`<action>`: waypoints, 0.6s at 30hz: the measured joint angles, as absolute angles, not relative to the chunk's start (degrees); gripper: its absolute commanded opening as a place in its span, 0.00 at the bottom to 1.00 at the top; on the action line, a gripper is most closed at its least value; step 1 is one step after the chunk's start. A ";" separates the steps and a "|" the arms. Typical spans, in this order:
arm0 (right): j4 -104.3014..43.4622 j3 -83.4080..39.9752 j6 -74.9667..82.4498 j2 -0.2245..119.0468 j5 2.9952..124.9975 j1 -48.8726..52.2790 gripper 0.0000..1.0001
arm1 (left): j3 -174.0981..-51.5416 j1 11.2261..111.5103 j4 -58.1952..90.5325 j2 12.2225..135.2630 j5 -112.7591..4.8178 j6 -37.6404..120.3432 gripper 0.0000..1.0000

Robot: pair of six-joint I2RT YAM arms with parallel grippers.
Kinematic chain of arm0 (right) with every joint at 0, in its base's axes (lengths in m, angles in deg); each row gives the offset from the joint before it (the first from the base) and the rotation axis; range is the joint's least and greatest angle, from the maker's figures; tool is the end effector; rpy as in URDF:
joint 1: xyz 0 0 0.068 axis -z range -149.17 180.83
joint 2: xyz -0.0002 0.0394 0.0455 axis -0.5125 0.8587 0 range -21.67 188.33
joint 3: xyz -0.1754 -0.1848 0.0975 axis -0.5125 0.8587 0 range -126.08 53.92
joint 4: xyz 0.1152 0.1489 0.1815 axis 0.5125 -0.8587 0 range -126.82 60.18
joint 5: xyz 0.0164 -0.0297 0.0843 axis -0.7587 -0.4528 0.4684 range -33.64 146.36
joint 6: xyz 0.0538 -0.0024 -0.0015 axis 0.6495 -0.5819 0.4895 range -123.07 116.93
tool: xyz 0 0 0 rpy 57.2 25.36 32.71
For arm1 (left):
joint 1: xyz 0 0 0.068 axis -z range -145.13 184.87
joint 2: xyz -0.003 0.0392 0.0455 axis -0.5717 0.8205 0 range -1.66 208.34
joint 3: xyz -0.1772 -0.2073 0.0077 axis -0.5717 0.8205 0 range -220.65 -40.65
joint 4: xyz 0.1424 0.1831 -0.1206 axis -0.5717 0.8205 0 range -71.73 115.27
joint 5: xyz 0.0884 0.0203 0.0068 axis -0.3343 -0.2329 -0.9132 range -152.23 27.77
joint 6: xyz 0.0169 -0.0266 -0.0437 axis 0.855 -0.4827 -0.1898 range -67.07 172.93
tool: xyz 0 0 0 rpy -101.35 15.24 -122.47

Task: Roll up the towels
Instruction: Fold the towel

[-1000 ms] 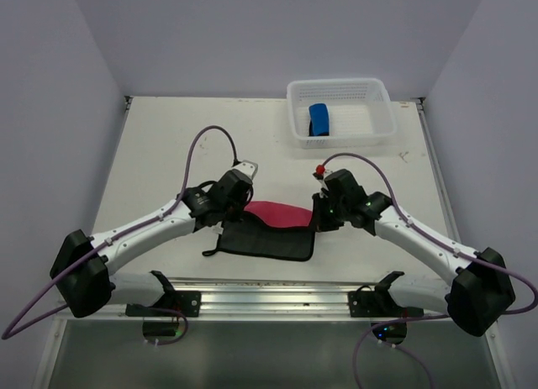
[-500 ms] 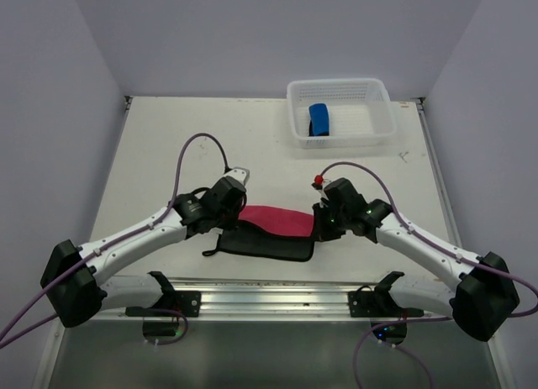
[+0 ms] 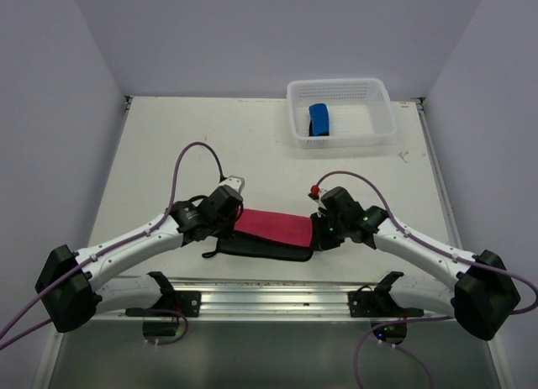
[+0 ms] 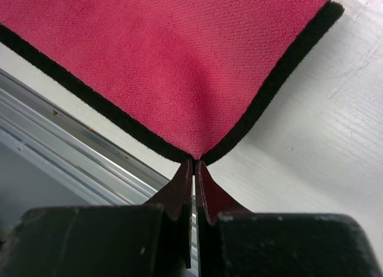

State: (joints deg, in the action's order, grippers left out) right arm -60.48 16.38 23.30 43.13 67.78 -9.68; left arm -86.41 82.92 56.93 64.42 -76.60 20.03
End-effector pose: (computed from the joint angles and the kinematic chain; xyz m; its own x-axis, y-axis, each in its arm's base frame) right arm 0.1557 0.1423 0.2013 -0.8955 -0.1925 -0.4013 -0.3560 0.8509 0.3862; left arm 0.1533 -0.1573 0.2330 -0.8259 0.1318 -0.5482 0.2220 0.9698 -0.1012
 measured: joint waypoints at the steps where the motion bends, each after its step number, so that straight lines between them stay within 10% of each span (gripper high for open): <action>1: -60.24 16.75 23.32 43.17 67.91 -9.77 0.00 | -86.08 83.03 56.86 64.42 -76.47 19.76 0.00; 13: -57.31 18.00 24.37 45.49 69.15 -10.75 0.00 | -83.11 85.87 56.73 65.03 -76.10 17.73 0.01; 18: -55.82 18.08 24.98 46.84 70.64 -11.21 0.04 | -83.02 86.51 56.75 65.62 -76.14 17.29 0.18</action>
